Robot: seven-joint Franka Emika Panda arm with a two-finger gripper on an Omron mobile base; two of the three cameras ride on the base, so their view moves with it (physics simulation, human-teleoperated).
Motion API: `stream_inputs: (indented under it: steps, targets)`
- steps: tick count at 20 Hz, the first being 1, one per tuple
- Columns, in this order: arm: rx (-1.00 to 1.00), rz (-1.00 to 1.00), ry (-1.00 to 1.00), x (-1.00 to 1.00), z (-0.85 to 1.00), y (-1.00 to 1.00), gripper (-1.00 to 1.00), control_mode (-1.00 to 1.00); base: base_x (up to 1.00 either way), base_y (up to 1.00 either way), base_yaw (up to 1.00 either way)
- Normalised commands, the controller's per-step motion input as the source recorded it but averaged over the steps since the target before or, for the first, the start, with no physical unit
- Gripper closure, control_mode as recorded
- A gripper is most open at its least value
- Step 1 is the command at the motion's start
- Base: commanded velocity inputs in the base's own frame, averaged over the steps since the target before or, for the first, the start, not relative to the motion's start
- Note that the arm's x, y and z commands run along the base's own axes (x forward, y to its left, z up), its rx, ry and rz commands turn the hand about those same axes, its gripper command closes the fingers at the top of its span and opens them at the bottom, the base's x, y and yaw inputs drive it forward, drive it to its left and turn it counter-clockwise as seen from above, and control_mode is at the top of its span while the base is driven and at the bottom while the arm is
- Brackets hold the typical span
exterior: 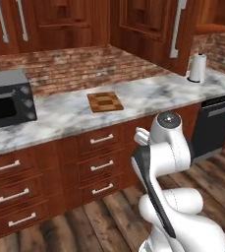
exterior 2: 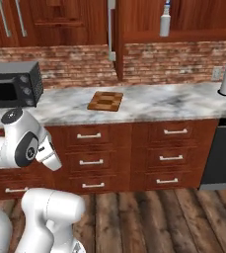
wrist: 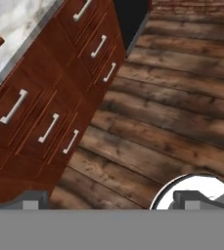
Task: Move the cutting board and knife to the sink. Then move spray from the cabinet to the counter.
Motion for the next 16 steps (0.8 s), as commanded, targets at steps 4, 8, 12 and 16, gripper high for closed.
stream_inputs:
  steps: [4,8,12,16]
  targets:
    - [0.0,0.0,0.0,0.0,0.0,0.0,-1.0,1.0,-0.39,-1.0,0.19]
    - [0.0,0.0,0.0,0.0,0.0,0.0,-1.0,1.0,-0.38,-1.0,0.17]
    - [0.0,0.0,0.0,0.0,0.0,0.0,-1.0,1.0,-0.03,-1.0,0.26]
    - [0.0,0.0,0.0,0.0,0.0,0.0,-1.0,1.0,0.14,-0.97,0.42]
